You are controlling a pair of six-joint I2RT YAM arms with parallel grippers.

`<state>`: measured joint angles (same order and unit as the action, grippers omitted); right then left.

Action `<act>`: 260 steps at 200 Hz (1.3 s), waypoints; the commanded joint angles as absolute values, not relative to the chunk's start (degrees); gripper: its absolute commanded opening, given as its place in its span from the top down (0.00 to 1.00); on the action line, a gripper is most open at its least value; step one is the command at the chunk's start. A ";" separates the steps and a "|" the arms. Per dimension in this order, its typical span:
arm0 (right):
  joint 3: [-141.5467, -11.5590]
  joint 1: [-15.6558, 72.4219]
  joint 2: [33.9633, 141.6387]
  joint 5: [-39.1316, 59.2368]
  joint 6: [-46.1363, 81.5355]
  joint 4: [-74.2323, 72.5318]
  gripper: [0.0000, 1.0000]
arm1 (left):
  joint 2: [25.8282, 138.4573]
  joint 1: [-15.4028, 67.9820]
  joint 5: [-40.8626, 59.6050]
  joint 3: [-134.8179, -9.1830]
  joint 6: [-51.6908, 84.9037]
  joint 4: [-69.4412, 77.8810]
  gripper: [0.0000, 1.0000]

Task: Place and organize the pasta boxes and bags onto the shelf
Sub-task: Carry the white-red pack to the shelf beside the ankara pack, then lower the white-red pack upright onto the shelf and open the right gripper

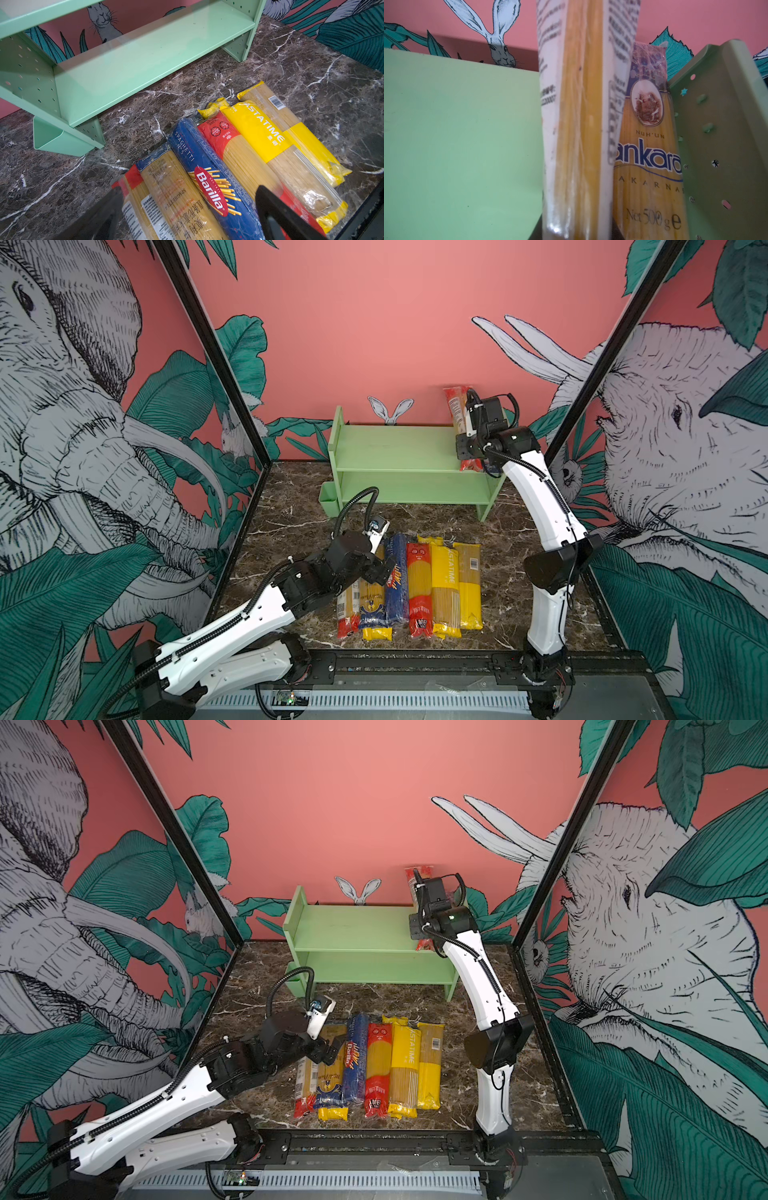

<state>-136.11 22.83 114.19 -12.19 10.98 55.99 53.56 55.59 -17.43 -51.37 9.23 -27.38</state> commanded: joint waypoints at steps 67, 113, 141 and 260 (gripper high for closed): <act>-133.53 22.06 112.94 -11.38 13.38 43.61 0.47 | 50.22 55.91 -19.04 -51.33 10.74 -28.72 0.01; -134.10 22.06 111.86 -8.89 14.60 44.21 0.42 | 48.26 55.85 -19.85 -50.88 11.73 -30.23 0.01; -133.37 22.15 108.38 -6.58 16.05 44.64 0.39 | 46.00 55.90 -19.95 -50.30 12.71 -31.10 0.01; -88.37 33.22 74.20 -3.76 21.24 38.99 0.29 | 36.38 55.90 -16.07 -41.25 21.78 -33.98 0.01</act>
<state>-95.20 30.92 77.97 -3.60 18.98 40.82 37.98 55.64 -17.39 -43.59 18.48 -32.05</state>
